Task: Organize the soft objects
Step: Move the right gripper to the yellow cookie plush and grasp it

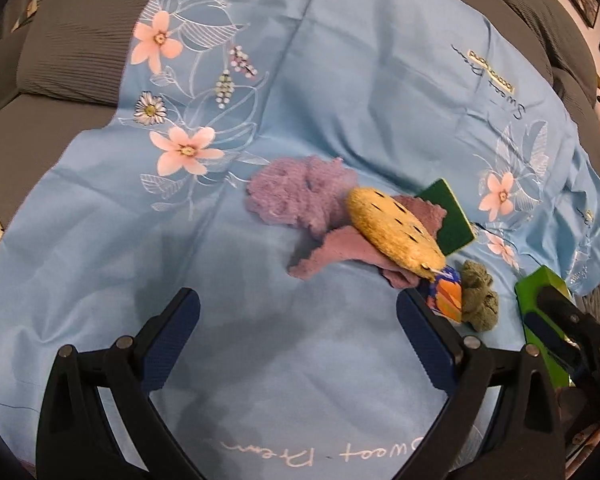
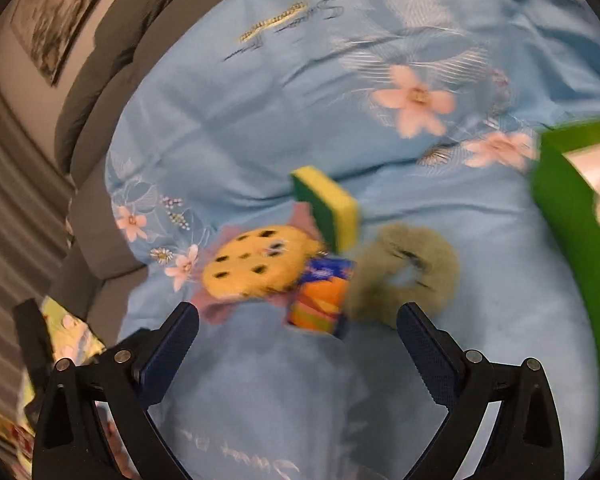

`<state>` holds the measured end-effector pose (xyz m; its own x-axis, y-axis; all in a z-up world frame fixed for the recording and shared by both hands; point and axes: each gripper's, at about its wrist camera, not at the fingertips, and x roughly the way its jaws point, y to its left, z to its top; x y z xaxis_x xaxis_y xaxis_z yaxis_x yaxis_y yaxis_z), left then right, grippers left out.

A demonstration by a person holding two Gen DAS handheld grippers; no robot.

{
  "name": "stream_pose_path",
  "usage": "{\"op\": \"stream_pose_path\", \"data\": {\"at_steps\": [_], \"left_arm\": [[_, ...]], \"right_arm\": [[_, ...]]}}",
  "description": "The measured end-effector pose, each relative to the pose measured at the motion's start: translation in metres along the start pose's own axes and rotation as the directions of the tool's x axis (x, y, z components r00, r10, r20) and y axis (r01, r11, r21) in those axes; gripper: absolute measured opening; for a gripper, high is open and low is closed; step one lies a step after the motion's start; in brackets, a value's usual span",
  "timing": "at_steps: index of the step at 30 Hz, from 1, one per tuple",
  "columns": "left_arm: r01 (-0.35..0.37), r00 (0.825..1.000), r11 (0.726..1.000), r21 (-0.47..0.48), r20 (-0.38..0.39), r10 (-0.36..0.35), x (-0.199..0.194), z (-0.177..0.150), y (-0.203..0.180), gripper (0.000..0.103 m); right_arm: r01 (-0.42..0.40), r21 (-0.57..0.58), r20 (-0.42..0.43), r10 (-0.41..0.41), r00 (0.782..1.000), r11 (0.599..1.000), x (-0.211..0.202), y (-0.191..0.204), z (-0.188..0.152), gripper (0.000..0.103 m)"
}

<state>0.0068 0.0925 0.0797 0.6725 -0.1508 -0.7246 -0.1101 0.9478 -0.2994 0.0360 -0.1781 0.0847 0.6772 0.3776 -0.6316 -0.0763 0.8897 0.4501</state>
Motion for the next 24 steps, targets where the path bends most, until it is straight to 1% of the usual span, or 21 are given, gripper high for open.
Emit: {"op": "stream_pose_path", "data": {"at_steps": [2, 3, 5, 6, 7, 9, 10, 12, 13, 14, 15, 16, 17, 18, 19, 21, 23, 24], "left_arm": [[-0.019, 1.000, 1.000, -0.012, 0.018, 0.019, -0.004, 0.002, 0.004, 0.099], [-0.024, 0.999, 1.000, -0.018, 0.027, 0.024, -0.006, 0.004, 0.006, 0.099], [-0.022, 0.999, 0.999, -0.034, 0.041, 0.023, -0.010, 0.005, 0.010, 0.099], [-0.014, 0.999, 0.999, -0.046, 0.045, 0.016, -0.011, 0.006, 0.013, 0.099], [-0.005, 0.999, 0.998, -0.060, 0.046, 0.007, -0.012, 0.008, 0.017, 0.099], [0.009, 0.999, 0.997, -0.078, 0.040, -0.006, -0.013, 0.009, 0.021, 0.099], [0.013, 0.999, 0.996, -0.083, 0.036, -0.011, -0.012, 0.010, 0.023, 0.099], [0.021, 0.999, 0.995, -0.101, 0.030, -0.018, -0.012, 0.012, 0.028, 0.099], [0.024, 0.999, 0.994, -0.107, 0.030, -0.021, -0.012, 0.012, 0.029, 0.099], [0.031, 0.999, 0.993, -0.115, 0.030, -0.027, -0.012, 0.013, 0.031, 0.099], [0.036, 0.999, 0.992, -0.120, 0.029, -0.033, -0.012, 0.014, 0.032, 0.099], [0.044, 0.999, 0.991, -0.123, 0.027, -0.041, -0.013, 0.014, 0.032, 0.099], [0.052, 0.998, 0.990, -0.129, 0.027, -0.049, -0.013, 0.014, 0.032, 0.099], [0.057, 0.998, 0.990, -0.131, 0.027, -0.054, -0.013, 0.014, 0.032, 0.099], [0.059, 0.998, 0.990, -0.131, 0.026, -0.056, -0.013, 0.014, 0.031, 0.099], [0.058, 0.998, 0.990, -0.128, 0.024, -0.055, -0.013, 0.014, 0.030, 0.099], [0.053, 0.998, 0.991, -0.125, 0.025, -0.050, -0.013, 0.014, 0.030, 0.099], [0.051, 0.999, 0.991, -0.124, 0.025, -0.048, -0.013, 0.014, 0.029, 0.099]], "right_arm": [[0.019, -0.046, -0.020, -0.020, 1.000, 0.999, 0.024, 0.022, 0.004, 0.100], [0.023, -0.038, -0.040, -0.025, 0.999, 0.999, 0.035, 0.029, 0.007, 0.100], [-0.005, 0.026, -0.098, 0.008, 0.995, 1.000, 0.060, 0.036, 0.012, 0.100], [-0.010, 0.058, -0.108, 0.016, 0.994, 0.998, 0.066, 0.036, 0.013, 0.100], [-0.010, 0.121, -0.102, 0.022, 0.995, 0.993, 0.074, 0.034, 0.014, 0.100], [-0.006, 0.176, -0.106, 0.025, 0.994, 0.984, 0.085, 0.031, 0.016, 0.098], [0.006, 0.201, -0.124, 0.019, 0.992, 0.980, 0.094, 0.028, 0.016, 0.095], [0.056, 0.222, -0.156, -0.021, 0.988, 0.973, 0.109, 0.024, 0.015, 0.092], [0.073, 0.210, -0.141, -0.043, 0.989, 0.975, 0.112, 0.025, 0.014, 0.088], [0.084, 0.179, -0.111, -0.065, 0.992, 0.980, 0.113, 0.028, 0.015, 0.087], [0.102, 0.147, -0.094, -0.089, 0.992, 0.984, 0.114, 0.032, 0.015, 0.079], [0.122, 0.125, -0.085, -0.112, 0.990, 0.985, 0.117, 0.035, 0.015, 0.062], [0.146, 0.115, -0.090, -0.136, 0.987, 0.983, 0.120, 0.035, 0.015, 0.051], [0.157, 0.112, -0.098, -0.146, 0.984, 0.981, 0.122, 0.034, 0.017, 0.032], [0.151, 0.116, -0.097, -0.140, 0.985, 0.982, 0.122, 0.032, 0.018, 0.023], [0.150, 0.106, -0.057, -0.144, 0.988, 0.983, 0.113, 0.033, 0.022, 0.020], [0.141, 0.060, 0.053, -0.145, 0.988, 0.988, 0.088, 0.042, 0.025, 0.018], [0.141, 0.039, 0.084, -0.143, 0.986, 0.989, 0.078, 0.046, 0.026, 0.016]]}}
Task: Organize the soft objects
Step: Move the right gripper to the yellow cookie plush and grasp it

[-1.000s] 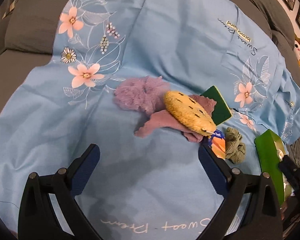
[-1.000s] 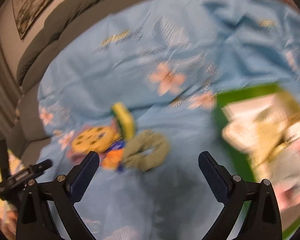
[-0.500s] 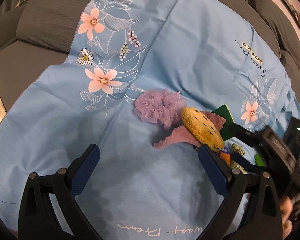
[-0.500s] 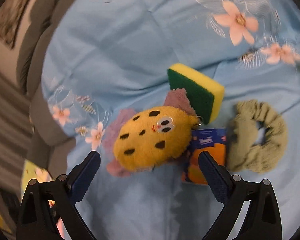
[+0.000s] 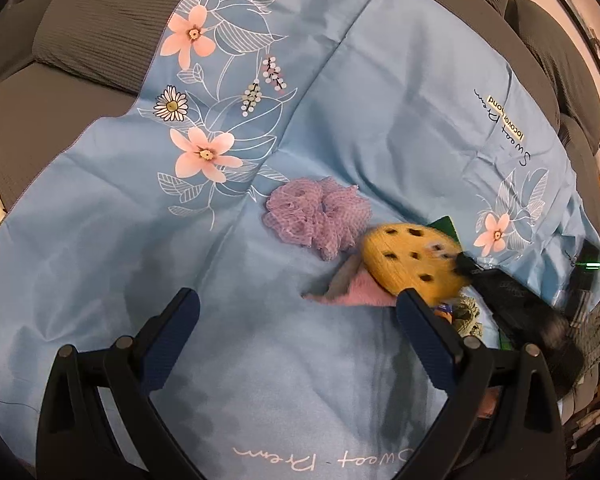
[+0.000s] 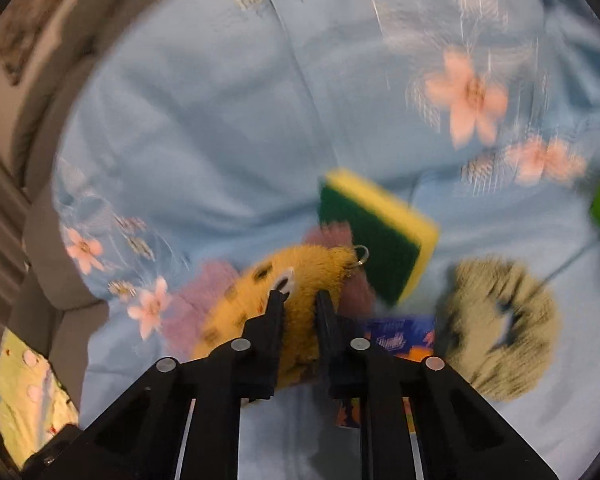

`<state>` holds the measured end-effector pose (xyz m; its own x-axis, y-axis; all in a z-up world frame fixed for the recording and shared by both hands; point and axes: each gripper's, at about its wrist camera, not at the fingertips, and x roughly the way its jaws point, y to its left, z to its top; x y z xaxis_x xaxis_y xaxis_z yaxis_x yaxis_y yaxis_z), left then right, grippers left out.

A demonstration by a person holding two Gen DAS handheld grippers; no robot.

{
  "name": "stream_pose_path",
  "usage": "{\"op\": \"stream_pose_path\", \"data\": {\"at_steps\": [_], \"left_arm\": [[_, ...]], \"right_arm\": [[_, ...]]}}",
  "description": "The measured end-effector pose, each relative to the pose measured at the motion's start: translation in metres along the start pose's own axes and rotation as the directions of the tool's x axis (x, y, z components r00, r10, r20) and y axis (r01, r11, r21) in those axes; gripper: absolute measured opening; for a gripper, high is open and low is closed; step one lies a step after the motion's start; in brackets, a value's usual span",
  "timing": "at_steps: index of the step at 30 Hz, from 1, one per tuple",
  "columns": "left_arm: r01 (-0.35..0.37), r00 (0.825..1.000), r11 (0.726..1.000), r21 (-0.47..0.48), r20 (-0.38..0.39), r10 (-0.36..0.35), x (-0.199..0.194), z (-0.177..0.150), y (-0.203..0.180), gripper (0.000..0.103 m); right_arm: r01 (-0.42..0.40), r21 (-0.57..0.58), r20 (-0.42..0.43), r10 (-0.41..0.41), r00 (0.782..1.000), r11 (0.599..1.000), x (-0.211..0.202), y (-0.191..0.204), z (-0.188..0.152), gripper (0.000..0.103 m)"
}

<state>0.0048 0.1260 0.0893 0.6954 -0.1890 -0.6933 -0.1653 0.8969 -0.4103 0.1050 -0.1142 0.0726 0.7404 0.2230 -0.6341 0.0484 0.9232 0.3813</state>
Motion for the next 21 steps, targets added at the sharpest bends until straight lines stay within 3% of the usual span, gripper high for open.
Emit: {"op": "stream_pose_path", "data": {"at_steps": [5, 7, 11, 16, 21], "left_arm": [[-0.014, 1.000, 1.000, 0.016, -0.008, 0.014, 0.004, -0.002, -0.003, 0.099], [-0.011, 1.000, 1.000, 0.018, -0.024, 0.012, 0.007, -0.004, -0.005, 0.099], [0.015, 0.998, 1.000, 0.023, -0.057, -0.013, 0.015, -0.010, -0.012, 0.099], [0.020, 0.997, 0.996, 0.083, -0.081, -0.013, 0.021, -0.021, -0.029, 0.099], [0.084, 0.989, 0.992, 0.093, -0.133, -0.072, 0.028, -0.031, -0.040, 0.099]], "right_arm": [[-0.099, -0.055, 0.076, 0.103, 0.992, 0.994, -0.062, 0.012, 0.007, 0.014], [-0.116, -0.107, 0.084, 0.125, 0.989, 0.987, -0.086, 0.017, 0.001, 0.006], [-0.099, -0.144, 0.045, 0.106, 0.993, 0.985, -0.111, 0.011, -0.020, 0.003], [0.001, -0.164, -0.015, -0.004, 1.000, 0.986, -0.113, -0.020, -0.044, 0.003], [-0.012, -0.130, -0.096, -0.001, 0.995, 0.991, -0.099, -0.042, -0.050, 0.003]]}}
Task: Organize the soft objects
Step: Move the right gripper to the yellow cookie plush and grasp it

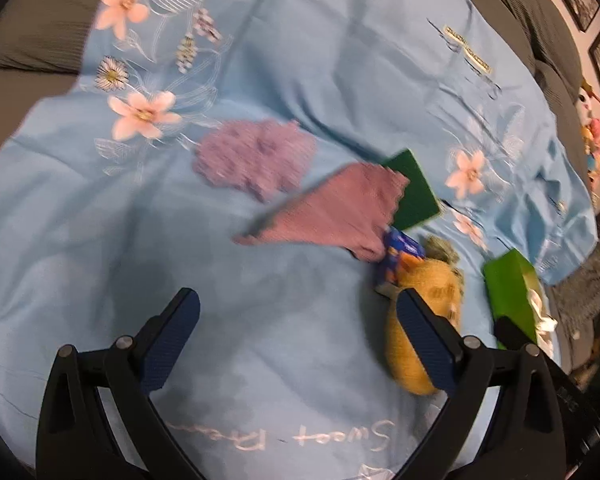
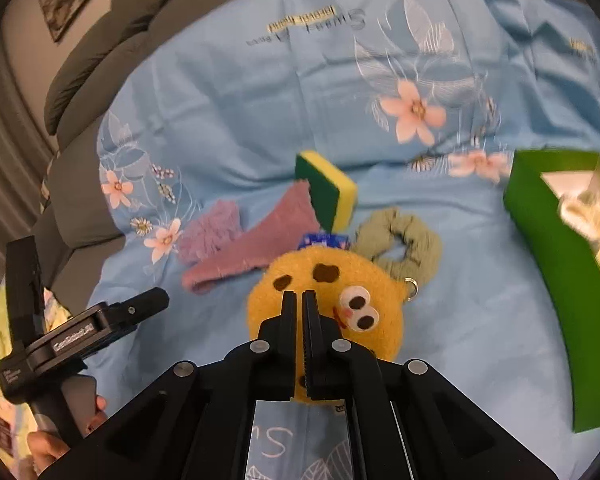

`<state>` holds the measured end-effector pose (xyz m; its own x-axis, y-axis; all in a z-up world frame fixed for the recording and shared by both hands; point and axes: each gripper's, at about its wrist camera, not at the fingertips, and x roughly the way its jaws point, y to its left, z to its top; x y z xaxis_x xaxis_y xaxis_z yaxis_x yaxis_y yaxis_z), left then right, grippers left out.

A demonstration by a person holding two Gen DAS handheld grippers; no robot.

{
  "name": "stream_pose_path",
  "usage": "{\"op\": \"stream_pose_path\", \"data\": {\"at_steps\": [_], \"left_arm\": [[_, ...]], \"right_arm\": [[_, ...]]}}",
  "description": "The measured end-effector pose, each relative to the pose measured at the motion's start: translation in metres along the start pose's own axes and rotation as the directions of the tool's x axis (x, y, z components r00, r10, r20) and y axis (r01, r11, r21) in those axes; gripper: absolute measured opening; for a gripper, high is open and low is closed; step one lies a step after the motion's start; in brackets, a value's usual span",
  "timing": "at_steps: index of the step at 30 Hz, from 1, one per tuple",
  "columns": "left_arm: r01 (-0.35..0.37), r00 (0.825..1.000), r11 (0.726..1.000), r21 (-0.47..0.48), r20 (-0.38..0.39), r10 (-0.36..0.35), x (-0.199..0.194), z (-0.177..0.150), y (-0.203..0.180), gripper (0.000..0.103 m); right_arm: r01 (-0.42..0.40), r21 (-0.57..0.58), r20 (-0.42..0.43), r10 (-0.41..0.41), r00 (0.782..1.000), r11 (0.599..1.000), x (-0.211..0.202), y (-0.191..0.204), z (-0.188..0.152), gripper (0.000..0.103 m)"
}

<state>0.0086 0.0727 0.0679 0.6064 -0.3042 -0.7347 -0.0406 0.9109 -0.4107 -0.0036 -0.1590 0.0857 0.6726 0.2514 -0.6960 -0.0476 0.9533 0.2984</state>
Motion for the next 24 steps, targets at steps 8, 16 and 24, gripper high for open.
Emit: {"op": "stream_pose_path", "data": {"at_steps": [8, 16, 24], "left_arm": [[0.030, 0.997, 0.998, 0.063, -0.070, -0.026, 0.021, -0.017, -0.027, 0.098], [0.114, 0.985, 0.990, 0.079, -0.136, -0.103, 0.041, -0.033, -0.051, 0.097], [0.219, 0.949, 0.971, 0.091, -0.251, -0.191, 0.066, -0.053, -0.073, 0.064]], "right_arm": [[0.049, 0.030, -0.113, -0.045, 0.993, 0.998, 0.028, -0.028, 0.002, 0.021], [0.024, 0.138, -0.121, -0.007, 0.993, 0.990, 0.036, -0.063, 0.010, 0.066], [-0.059, 0.250, -0.185, 0.107, 0.977, 0.967, 0.061, -0.072, 0.003, 0.066]]}}
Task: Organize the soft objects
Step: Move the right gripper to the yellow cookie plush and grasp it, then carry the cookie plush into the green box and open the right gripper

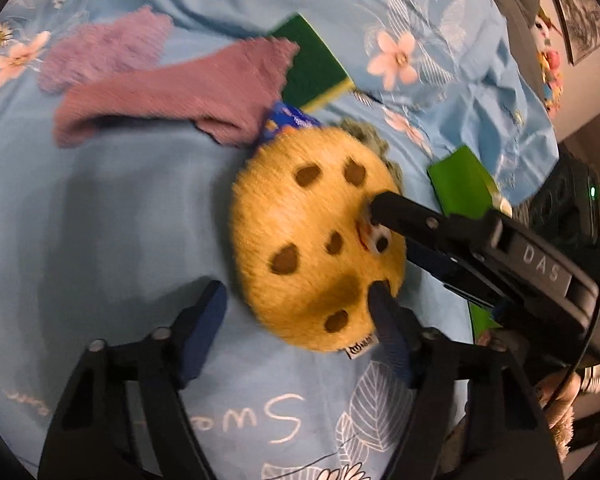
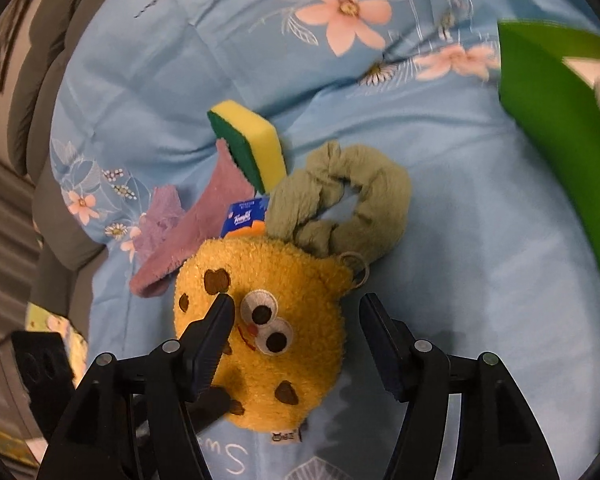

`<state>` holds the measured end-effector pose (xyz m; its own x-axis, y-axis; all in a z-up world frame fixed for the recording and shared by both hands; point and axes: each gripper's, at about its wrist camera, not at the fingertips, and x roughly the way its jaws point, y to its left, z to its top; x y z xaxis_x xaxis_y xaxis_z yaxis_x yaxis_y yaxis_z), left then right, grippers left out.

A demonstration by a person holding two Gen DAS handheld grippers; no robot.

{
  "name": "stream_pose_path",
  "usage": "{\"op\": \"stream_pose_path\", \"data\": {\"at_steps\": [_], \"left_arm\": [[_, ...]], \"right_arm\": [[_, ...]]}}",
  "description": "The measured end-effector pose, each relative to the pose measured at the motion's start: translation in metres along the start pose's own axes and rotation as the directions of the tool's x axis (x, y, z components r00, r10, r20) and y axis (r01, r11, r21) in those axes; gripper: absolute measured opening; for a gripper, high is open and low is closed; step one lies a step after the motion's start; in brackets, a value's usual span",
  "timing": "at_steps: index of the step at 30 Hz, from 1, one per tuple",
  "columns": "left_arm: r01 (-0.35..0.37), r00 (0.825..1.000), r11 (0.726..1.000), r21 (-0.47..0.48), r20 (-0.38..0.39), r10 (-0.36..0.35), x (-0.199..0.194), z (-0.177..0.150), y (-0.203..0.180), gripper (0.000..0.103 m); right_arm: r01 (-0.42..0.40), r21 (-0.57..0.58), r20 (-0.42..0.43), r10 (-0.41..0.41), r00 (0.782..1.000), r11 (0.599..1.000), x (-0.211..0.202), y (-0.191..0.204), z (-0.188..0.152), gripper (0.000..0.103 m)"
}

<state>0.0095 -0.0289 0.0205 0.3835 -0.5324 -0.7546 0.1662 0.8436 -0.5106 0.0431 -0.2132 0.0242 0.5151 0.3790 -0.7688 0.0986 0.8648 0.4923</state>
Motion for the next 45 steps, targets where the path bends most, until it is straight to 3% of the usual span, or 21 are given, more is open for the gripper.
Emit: {"op": "stream_pose_path", "data": {"at_steps": [1, 2, 4, 6, 10, 15, 19, 25, 29, 32, 35, 38, 45], "left_arm": [[0.000, 1.000, 1.000, 0.011, -0.007, 0.000, 0.003, -0.001, -0.002, 0.062], [-0.010, 1.000, 1.000, 0.029, 0.004, 0.010, 0.003, -0.002, -0.006, 0.051], [0.018, 1.000, 0.999, 0.045, 0.009, -0.018, 0.003, -0.004, -0.010, 0.040], [0.047, 0.999, 0.998, 0.042, 0.002, -0.047, 0.005, -0.003, -0.012, 0.039], [0.047, 0.997, 0.995, 0.083, 0.061, -0.052, -0.010, -0.002, -0.026, 0.036], [0.037, 0.988, 0.971, 0.238, 0.135, -0.071, -0.037, 0.006, -0.071, 0.036], [0.048, 0.976, 0.943, 0.329, 0.185, -0.114, -0.049, 0.012, -0.120, 0.036], [0.084, 0.974, 0.895, 0.437, 0.155, -0.167, -0.025, 0.024, -0.193, 0.036], [0.109, 0.977, 0.868, 0.485, 0.107, -0.182, 0.008, 0.033, -0.239, 0.034], [0.116, 0.983, 0.855, 0.506, 0.064, -0.171, 0.035, 0.038, -0.262, 0.031], [0.119, 0.989, 0.860, 0.497, 0.014, -0.145, 0.064, 0.043, -0.273, 0.028], [0.121, 0.993, 0.868, 0.481, -0.042, -0.115, 0.089, 0.048, -0.278, 0.027], [0.115, 0.991, 0.884, 0.454, -0.114, -0.070, 0.120, 0.045, -0.276, 0.028]], "right_arm": [[-0.016, 0.011, -0.014, 0.016, 1.000, 1.000, 0.003, -0.001, -0.001, 0.066], [-0.031, 0.016, -0.024, 0.031, 0.999, 0.999, 0.006, 0.000, -0.003, 0.066], [-0.062, 0.021, -0.044, 0.062, 0.997, 0.998, 0.011, 0.002, -0.006, 0.064], [-0.051, -0.003, -0.040, 0.051, 0.998, 0.999, 0.012, 0.007, -0.010, 0.059], [-0.061, -0.029, -0.019, 0.060, 0.998, 0.998, 0.001, 0.015, -0.012, 0.043], [-0.095, 0.008, 0.128, 0.093, 0.987, 0.995, -0.052, 0.016, -0.007, 0.042], [-0.094, 0.015, 0.271, 0.086, 0.959, 0.995, -0.102, 0.005, 0.001, 0.042], [-0.085, 0.131, 0.409, 0.024, 0.912, 0.988, -0.159, -0.053, 0.021, 0.042], [-0.051, 0.209, 0.444, -0.048, 0.895, 0.977, -0.177, -0.096, 0.033, 0.042], [0.011, 0.264, 0.438, -0.130, 0.890, 0.964, -0.179, -0.124, 0.043, 0.039], [0.062, 0.310, 0.392, -0.186, 0.901, 0.949, -0.170, -0.145, 0.053, 0.039], [0.154, 0.314, 0.352, -0.265, 0.898, 0.937, -0.162, -0.158, 0.062, 0.039], [0.225, 0.365, 0.265, -0.333, 0.905, 0.903, -0.147, -0.184, 0.066, 0.039]]}}
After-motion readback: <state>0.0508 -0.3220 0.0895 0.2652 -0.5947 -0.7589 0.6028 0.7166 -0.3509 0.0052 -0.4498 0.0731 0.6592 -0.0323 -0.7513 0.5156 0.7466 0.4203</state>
